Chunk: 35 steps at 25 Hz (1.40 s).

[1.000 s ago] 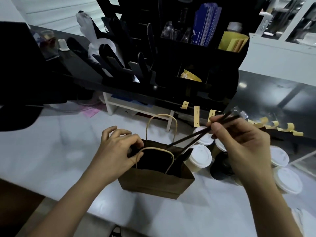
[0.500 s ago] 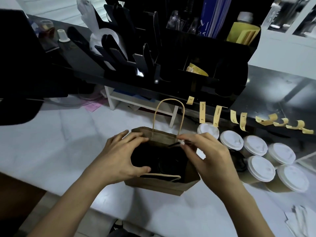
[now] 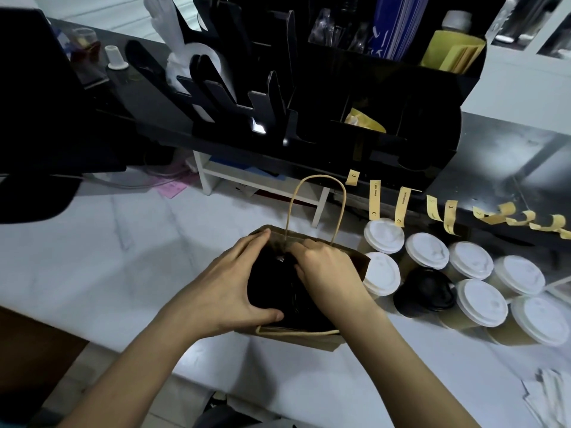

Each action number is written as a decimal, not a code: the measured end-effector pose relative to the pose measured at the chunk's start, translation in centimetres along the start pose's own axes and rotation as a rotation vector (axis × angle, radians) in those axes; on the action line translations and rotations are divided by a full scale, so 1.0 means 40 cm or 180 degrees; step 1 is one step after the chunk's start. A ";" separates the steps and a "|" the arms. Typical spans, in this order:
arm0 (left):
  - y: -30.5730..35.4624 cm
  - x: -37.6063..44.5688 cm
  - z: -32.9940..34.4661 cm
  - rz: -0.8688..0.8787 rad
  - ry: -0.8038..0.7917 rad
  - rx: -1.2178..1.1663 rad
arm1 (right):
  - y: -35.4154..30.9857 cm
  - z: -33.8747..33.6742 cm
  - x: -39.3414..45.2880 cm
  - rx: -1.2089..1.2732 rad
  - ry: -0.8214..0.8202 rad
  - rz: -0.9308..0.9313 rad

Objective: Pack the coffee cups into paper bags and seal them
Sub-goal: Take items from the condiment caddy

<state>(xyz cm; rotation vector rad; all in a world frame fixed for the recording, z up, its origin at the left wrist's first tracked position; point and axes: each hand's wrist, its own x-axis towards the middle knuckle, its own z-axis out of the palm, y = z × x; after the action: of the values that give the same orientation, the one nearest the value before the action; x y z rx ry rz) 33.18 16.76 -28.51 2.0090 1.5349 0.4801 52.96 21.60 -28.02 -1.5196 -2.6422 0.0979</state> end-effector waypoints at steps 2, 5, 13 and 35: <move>-0.001 0.000 0.000 0.0008 0.0011 -0.0037 | -0.008 0.009 0.016 0.0037 -0.0127 0.0065; -0.002 0.000 0.000 0.0002 0.0011 -0.0065 | -0.013 0.008 0.013 0.0244 -0.0349 0.0122; 0.000 -0.001 -0.005 -0.0011 -0.0034 -0.0074 | -0.020 0.019 0.006 0.0131 -0.0783 0.0071; -0.016 -0.017 0.010 0.0099 0.0131 -0.0102 | 0.079 -0.004 -0.231 0.1500 0.1227 0.1211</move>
<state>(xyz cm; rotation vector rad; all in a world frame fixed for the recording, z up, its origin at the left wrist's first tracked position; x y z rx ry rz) 32.73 16.16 -29.18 2.0126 1.5128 0.5582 60.32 15.18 -28.60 -1.6402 -1.8485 0.3800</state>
